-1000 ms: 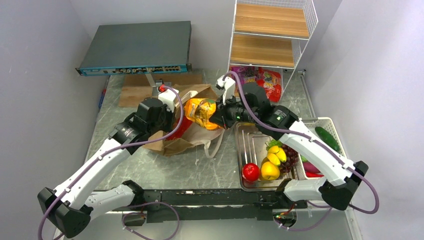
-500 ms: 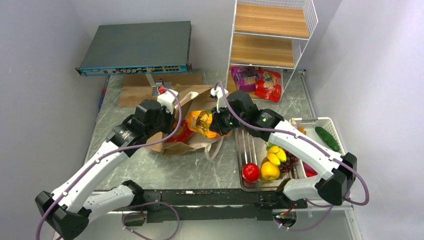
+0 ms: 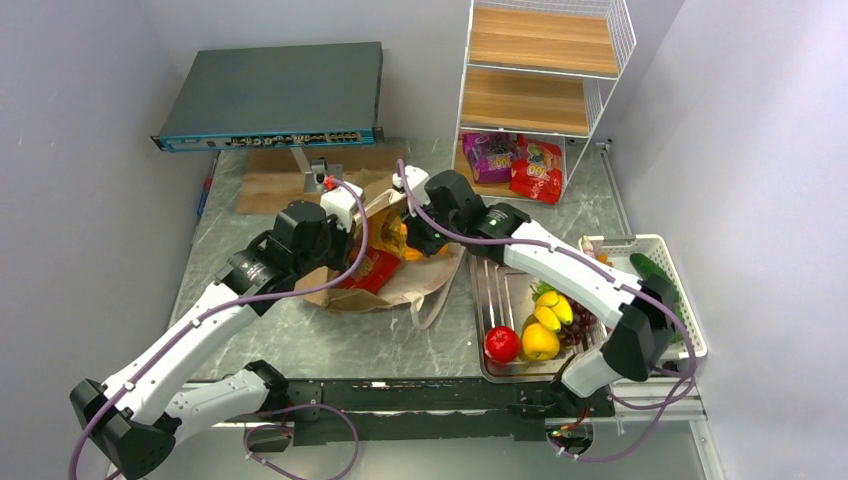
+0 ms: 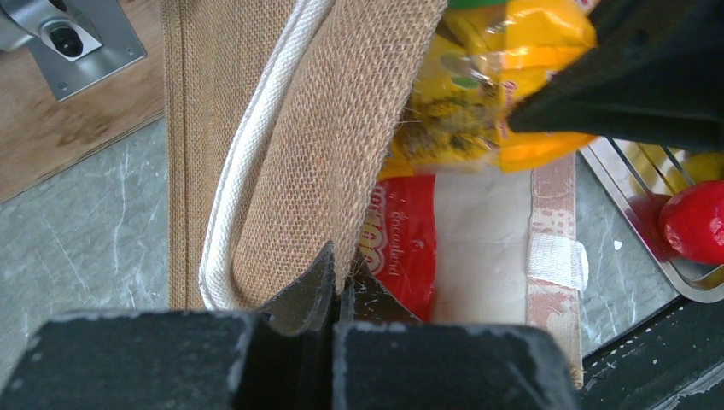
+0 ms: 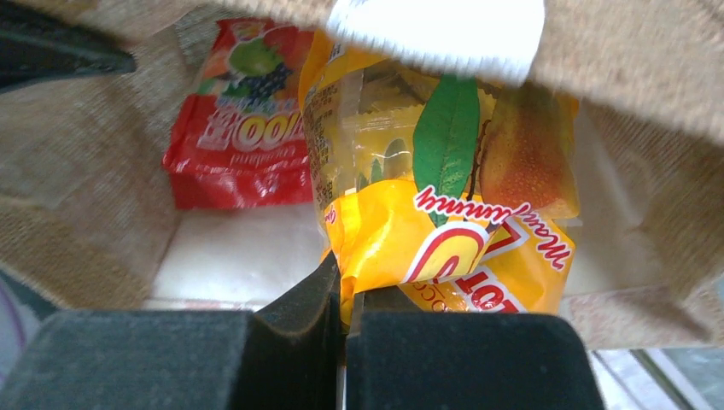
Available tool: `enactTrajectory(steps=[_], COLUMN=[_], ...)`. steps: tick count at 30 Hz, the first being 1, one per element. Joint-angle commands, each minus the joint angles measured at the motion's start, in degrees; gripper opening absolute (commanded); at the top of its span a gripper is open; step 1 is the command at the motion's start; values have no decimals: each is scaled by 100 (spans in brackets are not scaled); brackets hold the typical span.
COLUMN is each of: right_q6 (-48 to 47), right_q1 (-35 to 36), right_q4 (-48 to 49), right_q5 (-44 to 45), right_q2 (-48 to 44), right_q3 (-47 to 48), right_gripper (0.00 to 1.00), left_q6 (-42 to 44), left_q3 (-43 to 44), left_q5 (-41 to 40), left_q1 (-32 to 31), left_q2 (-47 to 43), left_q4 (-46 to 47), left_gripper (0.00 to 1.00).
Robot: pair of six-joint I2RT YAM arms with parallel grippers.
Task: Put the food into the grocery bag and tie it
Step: Place the snack in the grocery bag.
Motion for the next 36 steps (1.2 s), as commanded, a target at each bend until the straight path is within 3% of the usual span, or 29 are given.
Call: enactTrajectory(steps=[1,6,13,17,25,28,32,36], right_q6=[-905,-1538,-2557,-3261,-3678,-3957,-4851,-5128], right_q1=[18,19,13,12,96,167,307,414], right_q4=[684,1572,3160,3373,4985,5697,5963,6386], right_q5=[541,838,415,550,540,629,405,829], right_q2=[241,297,203,300,280,437,864,1183], right_q3=[755,465,-686,-879,-1584,-1781,-1852,-1896], right_gripper=[0,0,0,0,0,0,0,1], left_q6=[104,98,92,90,94,97,104,105], left_q3=[56,59,71,80,87,92,90,79], left_q5=[132,33,-9,-24,7,13,3,-41], left_q1=[-59,-84,-82,-94,-92,-90,-100,-100], left_q2=[-33,-5,33,59,70,75,79,80], left_q4=[392,382,369,363,360,354,351,355], left_gripper=[0,0,0,0,0,0,0,0])
